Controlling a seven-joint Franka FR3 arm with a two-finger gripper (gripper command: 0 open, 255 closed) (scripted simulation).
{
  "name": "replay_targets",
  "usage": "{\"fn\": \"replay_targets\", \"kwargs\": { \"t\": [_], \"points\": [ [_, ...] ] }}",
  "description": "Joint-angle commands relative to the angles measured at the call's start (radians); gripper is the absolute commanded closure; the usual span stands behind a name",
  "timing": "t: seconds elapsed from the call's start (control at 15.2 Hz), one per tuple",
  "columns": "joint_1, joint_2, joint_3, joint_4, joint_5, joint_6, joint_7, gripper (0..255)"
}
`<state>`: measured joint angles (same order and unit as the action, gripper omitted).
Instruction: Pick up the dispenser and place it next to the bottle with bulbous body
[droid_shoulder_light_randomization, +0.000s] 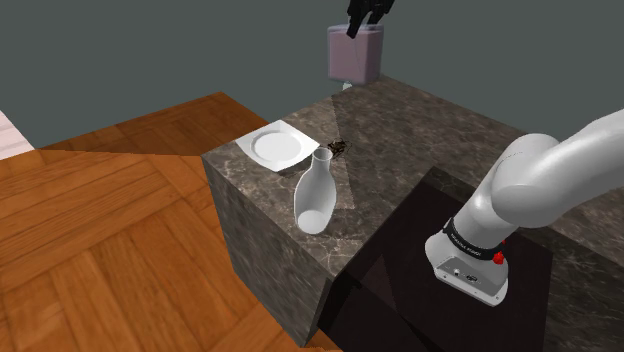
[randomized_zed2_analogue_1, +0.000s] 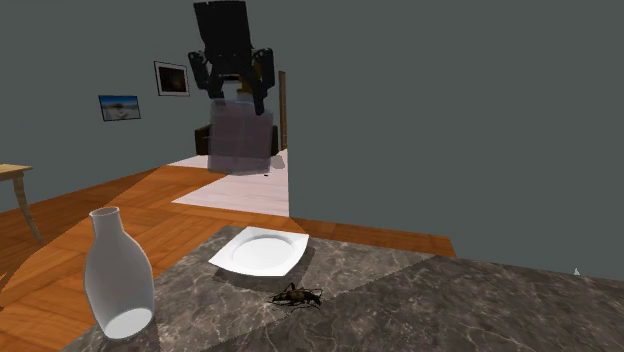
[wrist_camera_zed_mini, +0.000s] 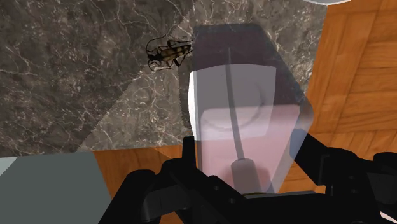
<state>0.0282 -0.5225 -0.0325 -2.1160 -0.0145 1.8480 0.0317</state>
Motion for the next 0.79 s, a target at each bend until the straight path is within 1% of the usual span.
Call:
{"fn": "replay_targets", "kwargs": {
  "t": [0.0, 0.4, 0.73],
  "points": [
    [0.010, -0.039, 0.034, -0.029, 0.006, -0.009, 0.042, 255],
    [0.048, -0.155, 0.141, -0.105, 0.041, -0.050, 0.168, 255],
    [0.050, -0.172, 0.143, -0.184, 0.044, 0.012, 0.169, 255]
  ]
}}
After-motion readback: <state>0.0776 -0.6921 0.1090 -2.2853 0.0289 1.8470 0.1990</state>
